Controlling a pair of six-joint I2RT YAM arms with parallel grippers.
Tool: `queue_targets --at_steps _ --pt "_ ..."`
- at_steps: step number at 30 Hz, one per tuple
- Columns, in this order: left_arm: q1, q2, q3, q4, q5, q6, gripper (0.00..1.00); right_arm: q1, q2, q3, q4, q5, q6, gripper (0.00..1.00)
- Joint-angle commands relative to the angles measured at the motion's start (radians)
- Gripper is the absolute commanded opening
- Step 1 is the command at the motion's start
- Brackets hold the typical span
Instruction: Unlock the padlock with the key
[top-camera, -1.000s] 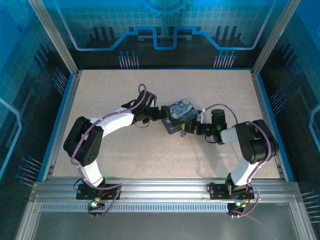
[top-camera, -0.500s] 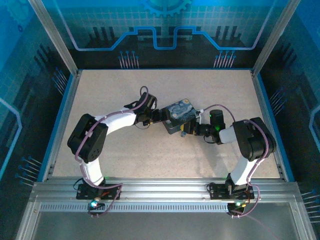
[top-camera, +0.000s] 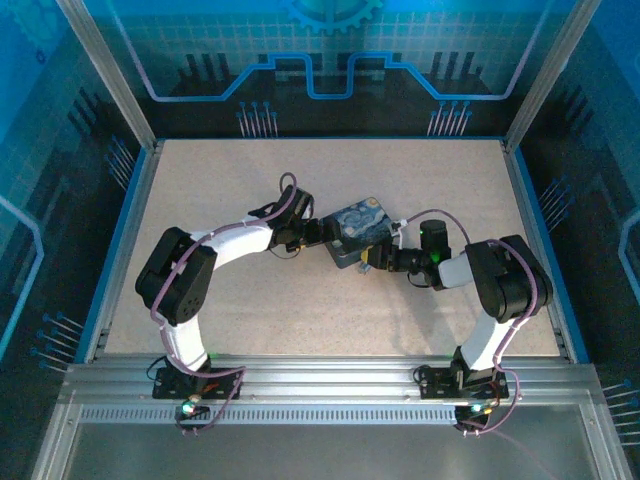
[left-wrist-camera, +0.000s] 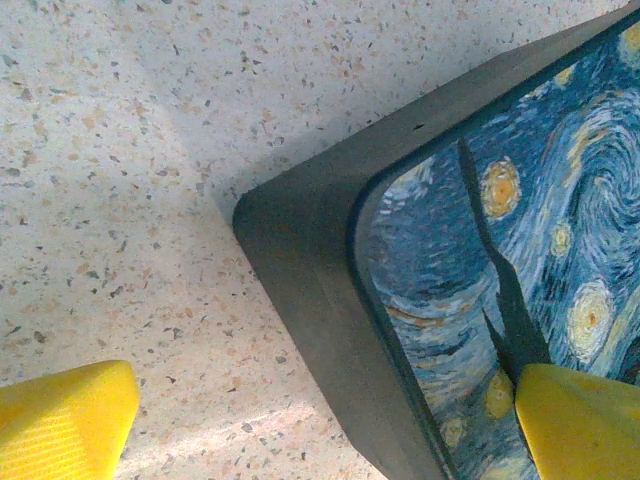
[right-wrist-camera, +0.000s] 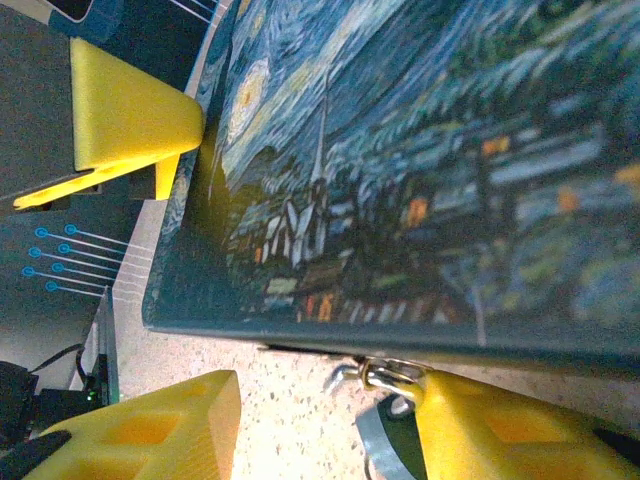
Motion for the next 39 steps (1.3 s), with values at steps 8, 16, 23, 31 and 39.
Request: queue_targets --at_steps 8,16,23,31,39 --pt "0.005 0.018 -0.019 -0.001 0.011 -0.004 0.98 -0.004 -0.051 -0.034 0.001 -0.03 -0.027 0.47" --pt "0.006 0.016 -0.018 -0.002 0.012 -0.004 0.98 -0.005 -0.04 -0.015 -0.01 -0.024 -0.029 0.42" --pt "0.006 0.011 -0.02 -0.002 0.009 -0.006 0.99 -0.006 -0.03 -0.01 -0.025 -0.006 -0.028 0.27" --pt "0.006 0.001 -0.035 0.002 0.002 -0.007 0.98 -0.006 -0.014 -0.007 -0.038 0.021 -0.012 0.1" --pt "0.007 -0.007 -0.052 0.003 -0.008 -0.007 0.99 -0.006 -0.026 -0.028 -0.043 0.06 -0.002 0.01"
